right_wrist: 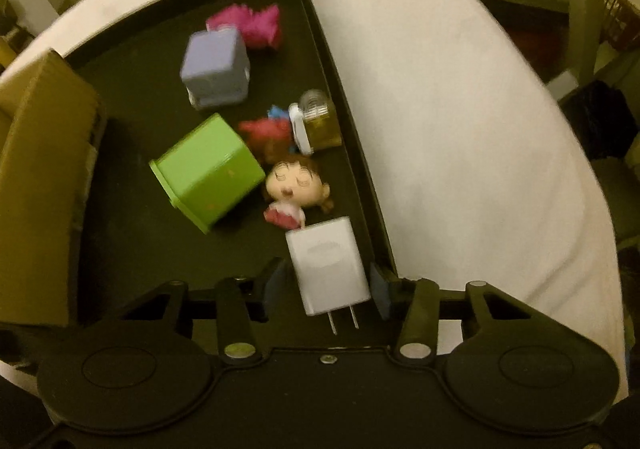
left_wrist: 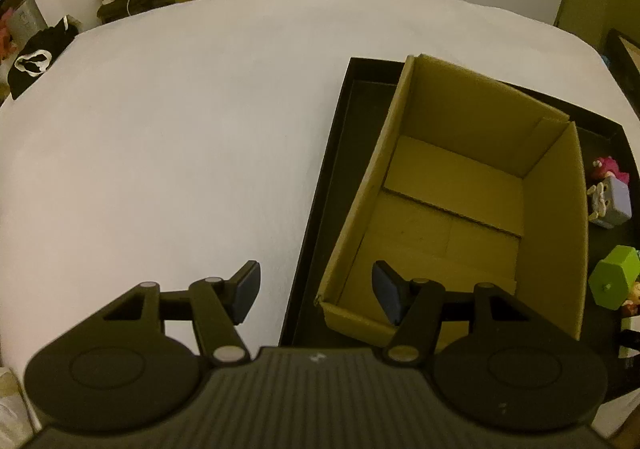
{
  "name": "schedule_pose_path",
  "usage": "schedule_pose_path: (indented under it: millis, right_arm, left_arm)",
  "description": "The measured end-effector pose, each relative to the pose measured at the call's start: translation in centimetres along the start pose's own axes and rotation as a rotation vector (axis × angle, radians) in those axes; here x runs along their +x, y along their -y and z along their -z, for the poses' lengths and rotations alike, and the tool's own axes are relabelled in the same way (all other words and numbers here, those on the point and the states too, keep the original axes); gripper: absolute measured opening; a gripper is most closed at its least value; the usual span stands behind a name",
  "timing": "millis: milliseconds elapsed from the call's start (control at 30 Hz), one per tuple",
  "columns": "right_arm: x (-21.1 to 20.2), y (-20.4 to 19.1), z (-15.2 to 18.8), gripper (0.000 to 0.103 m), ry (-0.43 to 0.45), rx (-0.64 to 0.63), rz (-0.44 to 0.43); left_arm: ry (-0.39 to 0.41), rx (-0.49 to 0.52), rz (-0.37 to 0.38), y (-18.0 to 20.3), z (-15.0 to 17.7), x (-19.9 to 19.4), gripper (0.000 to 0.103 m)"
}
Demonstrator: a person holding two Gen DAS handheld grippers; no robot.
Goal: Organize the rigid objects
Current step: 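Move the right gripper down onto the white plug charger and close, then carry the white charger with the right gripper into the cardboard box and release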
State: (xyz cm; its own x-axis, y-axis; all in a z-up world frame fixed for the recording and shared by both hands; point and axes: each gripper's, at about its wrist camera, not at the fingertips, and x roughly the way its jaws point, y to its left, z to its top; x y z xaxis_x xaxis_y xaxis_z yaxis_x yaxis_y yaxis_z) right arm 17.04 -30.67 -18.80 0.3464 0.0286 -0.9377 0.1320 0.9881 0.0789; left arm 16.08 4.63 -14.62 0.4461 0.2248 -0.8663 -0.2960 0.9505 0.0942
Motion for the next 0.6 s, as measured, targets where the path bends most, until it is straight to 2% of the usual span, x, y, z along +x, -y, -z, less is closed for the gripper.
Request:
schedule_pose_path:
  millis: [67, 200, 367, 600]
  right_arm:
    - [0.1, -0.2, -0.1, 0.042, 0.002, -0.007, 0.004]
    - [0.1, -0.5, 0.2, 0.038, 0.006, -0.017, -0.002]
    - [-0.9, -0.9, 0.1, 0.037, 0.057, -0.021, -0.034]
    - [-2.3, -1.3, 0.1, 0.037, 0.098, -0.036, -0.053]
  left_arm:
    - [-0.008, -0.006, -0.002, -0.1, 0.0, 0.3, 0.058]
    - [-0.018, -0.038, 0.0, -0.7, -0.1, 1.0, 0.044]
    - [-0.017, -0.033, 0.009, -0.5, 0.2, 1.1, 0.021]
    - [0.018, -0.006, -0.017, 0.0, 1.2, 0.1, 0.017]
